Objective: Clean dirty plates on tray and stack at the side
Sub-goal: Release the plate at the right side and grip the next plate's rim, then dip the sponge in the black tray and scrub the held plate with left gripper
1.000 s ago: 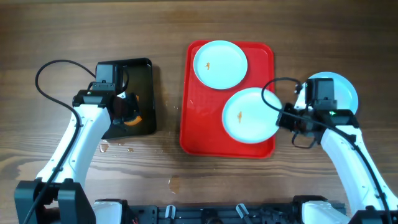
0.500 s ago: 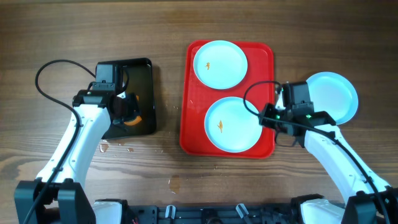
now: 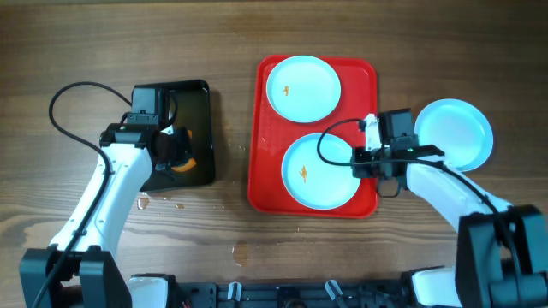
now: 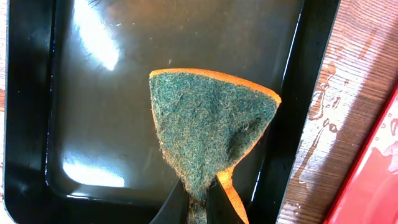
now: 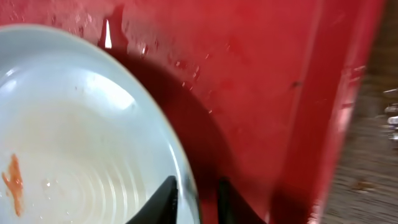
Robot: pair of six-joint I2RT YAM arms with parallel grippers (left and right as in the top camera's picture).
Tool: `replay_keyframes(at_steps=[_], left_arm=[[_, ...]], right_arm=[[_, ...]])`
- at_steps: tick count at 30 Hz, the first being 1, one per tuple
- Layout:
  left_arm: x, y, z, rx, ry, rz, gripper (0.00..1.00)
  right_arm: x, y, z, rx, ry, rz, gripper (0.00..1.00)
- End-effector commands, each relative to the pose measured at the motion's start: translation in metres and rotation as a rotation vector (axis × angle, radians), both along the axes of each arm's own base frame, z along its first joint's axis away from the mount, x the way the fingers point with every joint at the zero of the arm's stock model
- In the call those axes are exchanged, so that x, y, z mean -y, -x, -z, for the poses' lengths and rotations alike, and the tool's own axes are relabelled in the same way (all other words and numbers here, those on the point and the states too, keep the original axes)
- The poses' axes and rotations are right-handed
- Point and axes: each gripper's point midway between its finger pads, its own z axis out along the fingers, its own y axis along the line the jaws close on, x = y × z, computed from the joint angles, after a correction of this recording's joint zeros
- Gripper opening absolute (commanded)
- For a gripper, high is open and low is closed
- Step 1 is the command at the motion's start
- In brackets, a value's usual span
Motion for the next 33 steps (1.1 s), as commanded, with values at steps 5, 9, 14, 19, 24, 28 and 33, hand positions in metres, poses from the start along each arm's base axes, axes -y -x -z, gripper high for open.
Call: replay_keyframes(at_steps=[5,9,14,19,24,28,33], left_arm=[[0.008,-0.001,-0.001,0.008,0.044,0.036,0.04],[0.018,-0.004,-0.006,0.022,0.085,0.100,0.04],[0.027,-0.009,-0.020,0.074,0.083,0.131,0.04],[-0.002,-0.010,-0.003,0.053,-0.083,0.076,0.04],[-0.001,-0.011,0.045,0.039,-0.069,0.046,0.04],[0.001,-0.013,0.064,0.021,-0.062,0.053,0.04],[0.006,-0.012,0.062,0.007,-0.034,0.058,0.04]], right_arm=[[0.037,0.008,0.014,-0.097,0.113,0.378,0.04],[0.037,0.010,0.015,-0.119,0.083,0.484,0.04],[0.032,0.008,0.014,-0.099,0.093,0.355,0.04],[0.028,0.009,0.014,-0.097,0.092,0.275,0.04],[0.026,0.010,0.014,-0.100,0.082,0.272,0.04],[0.025,0.010,0.014,-0.102,0.075,0.270,0.04],[0.023,0.010,0.014,-0.105,0.065,0.266,0.04]])
